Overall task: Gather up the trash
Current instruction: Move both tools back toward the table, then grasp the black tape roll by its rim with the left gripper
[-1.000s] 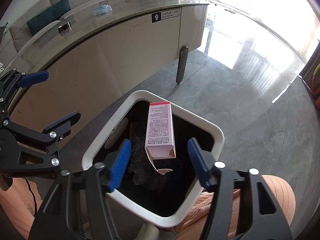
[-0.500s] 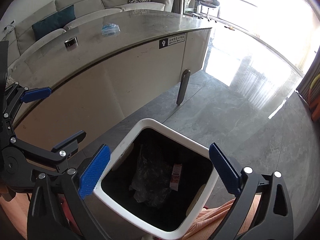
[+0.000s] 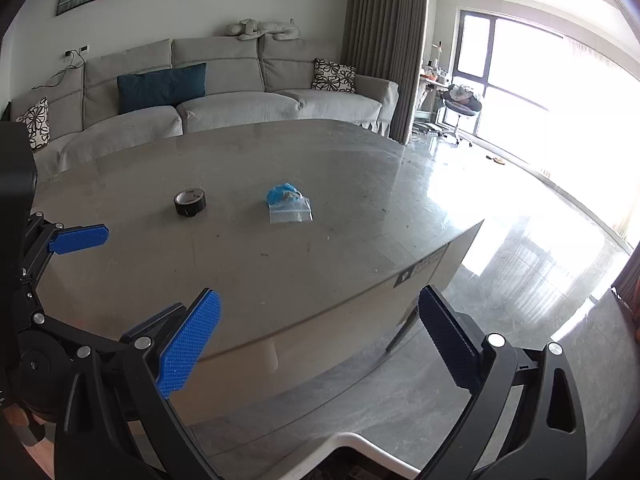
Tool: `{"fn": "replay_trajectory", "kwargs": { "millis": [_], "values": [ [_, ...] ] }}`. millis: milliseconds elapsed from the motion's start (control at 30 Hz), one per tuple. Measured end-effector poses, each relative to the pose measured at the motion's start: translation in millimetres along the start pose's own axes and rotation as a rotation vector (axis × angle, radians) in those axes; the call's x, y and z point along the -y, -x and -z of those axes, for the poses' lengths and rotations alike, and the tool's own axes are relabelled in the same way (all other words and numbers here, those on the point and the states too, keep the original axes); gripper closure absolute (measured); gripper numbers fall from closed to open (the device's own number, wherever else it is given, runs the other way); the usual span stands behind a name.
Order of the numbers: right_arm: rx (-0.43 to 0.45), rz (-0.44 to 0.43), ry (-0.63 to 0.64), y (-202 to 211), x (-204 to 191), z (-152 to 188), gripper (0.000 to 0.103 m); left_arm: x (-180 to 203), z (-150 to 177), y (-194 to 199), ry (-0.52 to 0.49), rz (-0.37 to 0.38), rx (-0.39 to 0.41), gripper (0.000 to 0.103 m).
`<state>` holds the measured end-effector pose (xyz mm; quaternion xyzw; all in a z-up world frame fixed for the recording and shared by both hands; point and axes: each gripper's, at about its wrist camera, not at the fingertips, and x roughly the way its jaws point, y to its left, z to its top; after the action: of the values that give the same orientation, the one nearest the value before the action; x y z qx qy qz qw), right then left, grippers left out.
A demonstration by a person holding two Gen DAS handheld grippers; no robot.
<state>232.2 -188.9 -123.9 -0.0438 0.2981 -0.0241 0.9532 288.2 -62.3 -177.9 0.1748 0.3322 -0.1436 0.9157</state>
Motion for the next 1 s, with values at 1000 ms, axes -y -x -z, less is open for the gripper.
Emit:
{"fn": "replay_trajectory", "kwargs": {
  "millis": [1000],
  "values": [
    [-0.122, -0.123, -0.056, -185.1, -26.7, -91.3, 0.005, -106.7, -72.4, -166.5, 0.145, -0.011, -0.138, 0.005]
  ]
}}
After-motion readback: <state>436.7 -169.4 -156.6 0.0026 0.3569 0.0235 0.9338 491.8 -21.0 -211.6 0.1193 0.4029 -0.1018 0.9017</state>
